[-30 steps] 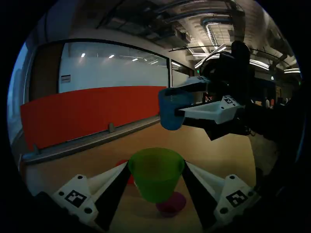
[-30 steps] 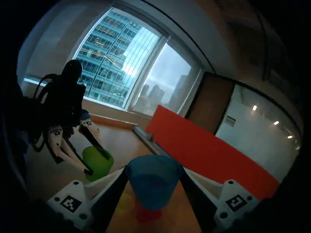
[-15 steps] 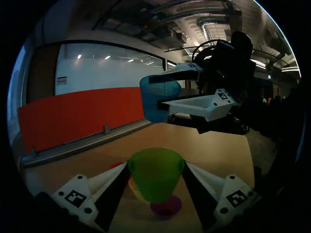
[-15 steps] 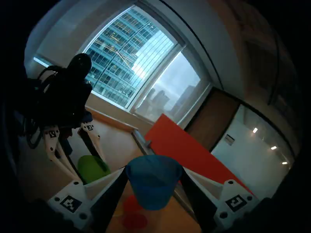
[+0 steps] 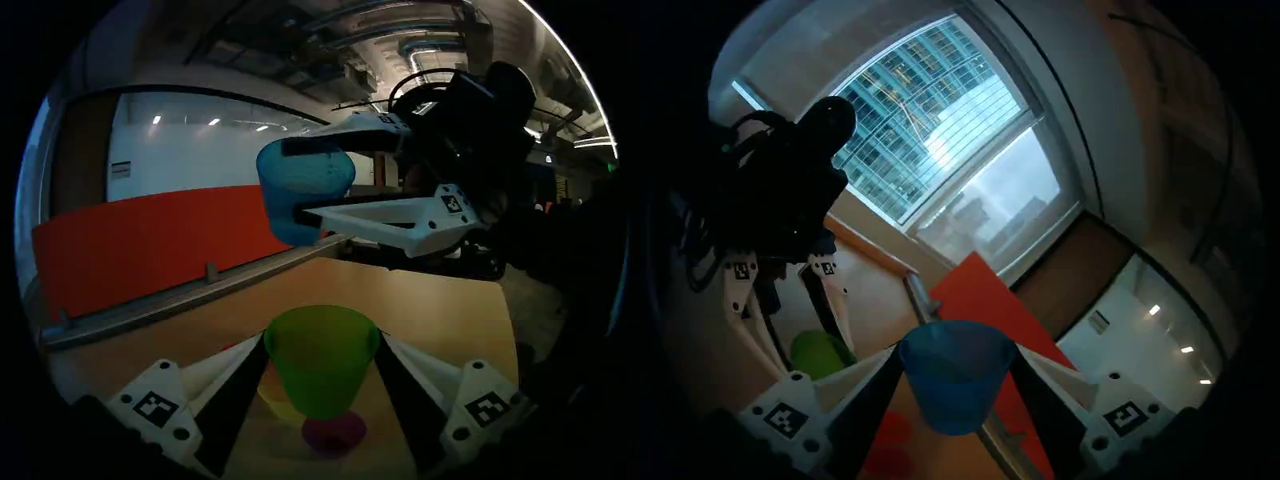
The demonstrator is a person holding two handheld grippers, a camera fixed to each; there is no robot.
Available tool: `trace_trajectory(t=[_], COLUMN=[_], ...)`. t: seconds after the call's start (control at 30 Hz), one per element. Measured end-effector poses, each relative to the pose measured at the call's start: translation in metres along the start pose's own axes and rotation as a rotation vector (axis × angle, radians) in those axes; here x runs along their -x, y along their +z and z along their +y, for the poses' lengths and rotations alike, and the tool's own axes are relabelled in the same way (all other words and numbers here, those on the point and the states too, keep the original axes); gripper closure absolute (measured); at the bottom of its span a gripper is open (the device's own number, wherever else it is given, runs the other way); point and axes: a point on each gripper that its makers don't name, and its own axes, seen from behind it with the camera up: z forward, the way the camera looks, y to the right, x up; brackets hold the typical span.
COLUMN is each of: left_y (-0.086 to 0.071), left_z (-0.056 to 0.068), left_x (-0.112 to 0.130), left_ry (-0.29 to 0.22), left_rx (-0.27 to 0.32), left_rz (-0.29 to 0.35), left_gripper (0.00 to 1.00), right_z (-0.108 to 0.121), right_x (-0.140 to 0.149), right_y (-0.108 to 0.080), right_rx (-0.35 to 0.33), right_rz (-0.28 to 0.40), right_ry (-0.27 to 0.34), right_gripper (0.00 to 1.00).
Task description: Pour water
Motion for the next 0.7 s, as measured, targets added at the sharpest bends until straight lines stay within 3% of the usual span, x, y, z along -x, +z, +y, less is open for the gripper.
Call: trace_trajectory(t=[0.7], left_y=[0.004], left_z=[0.002], left_x=[-0.008], left_ry=[0.001], left_rx=[0.011], left_rz=[0.014], left_gripper=[0.11], right_z=[0.016], right_x=[-0.007], right_y=[0.014], right_rx=[0.020], right_rz=[-0.004], right_ry=[-0.253], right_gripper=[0.07])
